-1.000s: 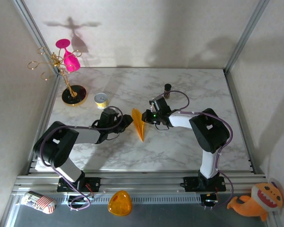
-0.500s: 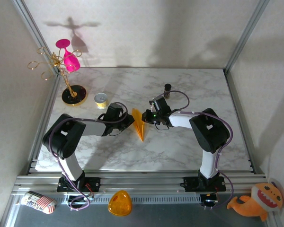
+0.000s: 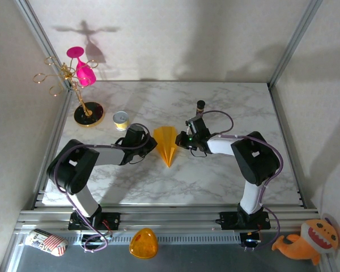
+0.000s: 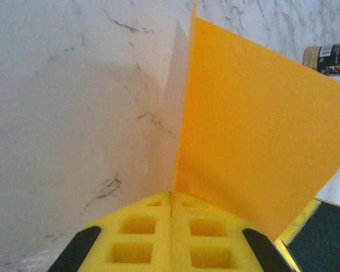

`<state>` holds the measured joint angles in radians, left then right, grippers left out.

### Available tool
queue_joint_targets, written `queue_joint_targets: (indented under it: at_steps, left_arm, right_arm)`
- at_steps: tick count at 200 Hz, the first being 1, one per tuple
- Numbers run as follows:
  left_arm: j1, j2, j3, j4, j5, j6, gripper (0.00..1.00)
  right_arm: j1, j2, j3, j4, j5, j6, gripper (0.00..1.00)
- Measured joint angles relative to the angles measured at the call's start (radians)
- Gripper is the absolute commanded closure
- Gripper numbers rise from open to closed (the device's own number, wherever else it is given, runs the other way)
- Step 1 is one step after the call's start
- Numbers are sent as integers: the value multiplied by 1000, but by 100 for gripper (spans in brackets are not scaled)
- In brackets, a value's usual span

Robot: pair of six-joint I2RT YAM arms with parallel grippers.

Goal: Fold a paper plane with a square sheet of paper (pick it up from the middle)

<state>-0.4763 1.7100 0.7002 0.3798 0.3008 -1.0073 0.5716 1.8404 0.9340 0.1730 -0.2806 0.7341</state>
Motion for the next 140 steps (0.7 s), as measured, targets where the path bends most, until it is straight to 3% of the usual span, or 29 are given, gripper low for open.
queue_joint_targets:
  at_steps: [88,140]
  left_arm:
    - [0,1,-37,5,-39,-72,100]
    - [0,0,-27,-20,-31,-61,74]
  right_arm:
    - [0,0,-29,7,3,56,90]
    - [0,4,-29,6,-12,64,90]
